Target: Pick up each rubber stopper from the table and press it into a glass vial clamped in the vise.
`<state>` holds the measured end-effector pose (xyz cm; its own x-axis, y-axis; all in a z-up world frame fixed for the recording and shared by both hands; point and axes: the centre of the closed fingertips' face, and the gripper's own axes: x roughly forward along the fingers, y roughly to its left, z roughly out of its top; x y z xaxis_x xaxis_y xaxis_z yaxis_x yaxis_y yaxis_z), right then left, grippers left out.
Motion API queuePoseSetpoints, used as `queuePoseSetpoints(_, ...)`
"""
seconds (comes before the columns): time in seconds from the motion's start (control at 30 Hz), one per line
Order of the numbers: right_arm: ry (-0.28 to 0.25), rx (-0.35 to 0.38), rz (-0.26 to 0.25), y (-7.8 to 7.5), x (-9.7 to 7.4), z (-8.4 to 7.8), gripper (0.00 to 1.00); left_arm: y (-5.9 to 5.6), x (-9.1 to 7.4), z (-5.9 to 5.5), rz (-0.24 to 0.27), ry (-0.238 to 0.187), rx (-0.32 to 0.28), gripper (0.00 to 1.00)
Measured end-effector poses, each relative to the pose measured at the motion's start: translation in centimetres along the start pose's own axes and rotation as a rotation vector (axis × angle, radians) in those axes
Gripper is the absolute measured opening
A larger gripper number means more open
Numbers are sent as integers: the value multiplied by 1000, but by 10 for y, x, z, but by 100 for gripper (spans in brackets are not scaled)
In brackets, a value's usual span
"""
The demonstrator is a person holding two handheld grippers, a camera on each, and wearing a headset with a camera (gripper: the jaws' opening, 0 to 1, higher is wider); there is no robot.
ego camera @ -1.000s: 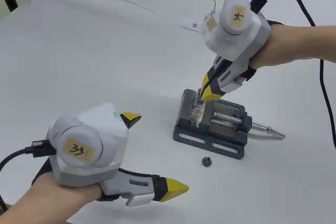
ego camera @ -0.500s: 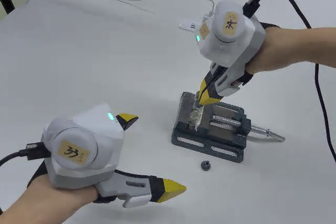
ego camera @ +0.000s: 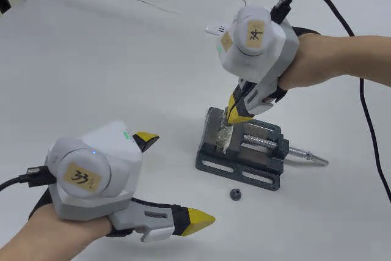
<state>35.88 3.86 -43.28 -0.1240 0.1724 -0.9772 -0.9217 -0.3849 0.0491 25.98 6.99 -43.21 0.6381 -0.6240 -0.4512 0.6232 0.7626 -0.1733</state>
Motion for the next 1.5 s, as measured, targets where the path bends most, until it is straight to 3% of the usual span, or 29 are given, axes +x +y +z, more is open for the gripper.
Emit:
queuePoseSetpoints(0.13,-14,24,12,-1,1,-1,0,1,2,2,-4,-3,1,95)
queuePoseSetpoints(0.6,76,-1,64,2,1,4,0,3,6,0,0,-9,-23,95)
queuePoseSetpoints(0.8,65,33,81,4,0,3,0,1,8,2,-5,-10,-23,94)
queuePoseSetpoints(1.07,98,3,76,6,0,2,0,1,7,7,-1,-12,-11,94)
queuePoseSetpoints(1.5,62,40,34,4,0,1,0,-5,1,19,-3,-21,24,95)
